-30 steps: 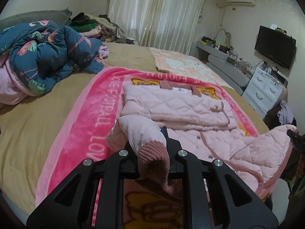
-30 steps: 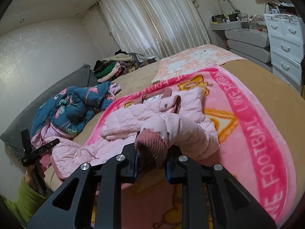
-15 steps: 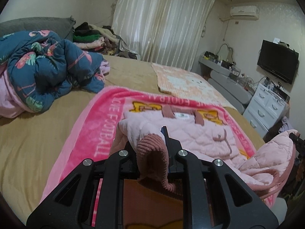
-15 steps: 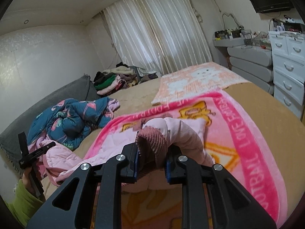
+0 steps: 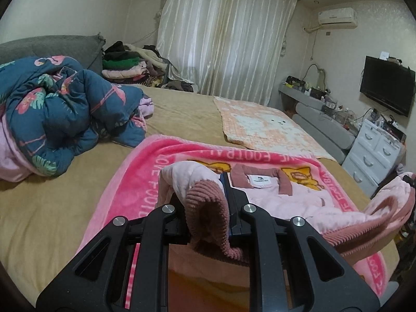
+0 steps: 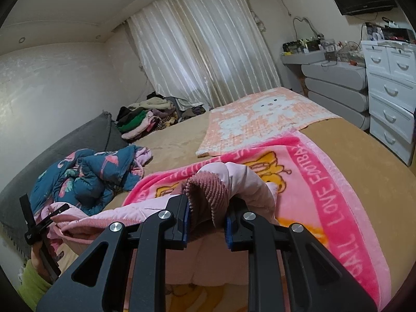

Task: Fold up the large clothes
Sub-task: 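Lift the hem with both tools and fold it toward the collar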

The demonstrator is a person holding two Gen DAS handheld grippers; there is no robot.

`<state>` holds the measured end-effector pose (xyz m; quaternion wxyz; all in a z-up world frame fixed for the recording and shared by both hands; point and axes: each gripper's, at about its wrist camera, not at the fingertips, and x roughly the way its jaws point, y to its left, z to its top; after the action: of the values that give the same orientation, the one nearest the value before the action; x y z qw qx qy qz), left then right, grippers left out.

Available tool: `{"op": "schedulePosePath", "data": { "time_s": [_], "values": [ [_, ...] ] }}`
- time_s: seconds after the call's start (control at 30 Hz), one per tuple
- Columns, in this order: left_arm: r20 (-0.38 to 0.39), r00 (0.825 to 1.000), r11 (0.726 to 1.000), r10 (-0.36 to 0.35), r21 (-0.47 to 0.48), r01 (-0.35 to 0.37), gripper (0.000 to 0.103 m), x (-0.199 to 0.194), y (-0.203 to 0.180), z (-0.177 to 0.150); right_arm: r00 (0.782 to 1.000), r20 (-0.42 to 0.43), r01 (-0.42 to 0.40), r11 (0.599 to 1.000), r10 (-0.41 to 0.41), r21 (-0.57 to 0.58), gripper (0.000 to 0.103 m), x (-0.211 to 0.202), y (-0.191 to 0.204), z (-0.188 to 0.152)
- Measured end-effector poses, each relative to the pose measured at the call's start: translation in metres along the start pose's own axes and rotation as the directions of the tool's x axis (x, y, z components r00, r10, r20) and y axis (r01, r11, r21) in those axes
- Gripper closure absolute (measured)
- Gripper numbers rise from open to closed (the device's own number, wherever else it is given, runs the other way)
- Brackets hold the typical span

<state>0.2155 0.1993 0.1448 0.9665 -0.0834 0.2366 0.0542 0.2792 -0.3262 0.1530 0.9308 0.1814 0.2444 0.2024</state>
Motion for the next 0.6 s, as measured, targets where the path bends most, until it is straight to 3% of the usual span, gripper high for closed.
{"op": "schedulePosePath", "data": {
  "time_s": [0.3,0.6],
  "values": [
    [-0.005,0.999,0.997,0.050,0.066,-0.050,0.092,0.038,-0.014,0.003,0.999,-0.047,0.028,0.994,-0.023,0.101,0.083,0.042,-0.031,0.004],
    [-0.043,0.995,0.994,0.085,0.077,-0.082,0.092,0.073,-0.013,0.000,0.995,-0.098,-0.006,0.981,0.026,0.192,0.077,0.071,-0.053,0.008]
  ]
}}
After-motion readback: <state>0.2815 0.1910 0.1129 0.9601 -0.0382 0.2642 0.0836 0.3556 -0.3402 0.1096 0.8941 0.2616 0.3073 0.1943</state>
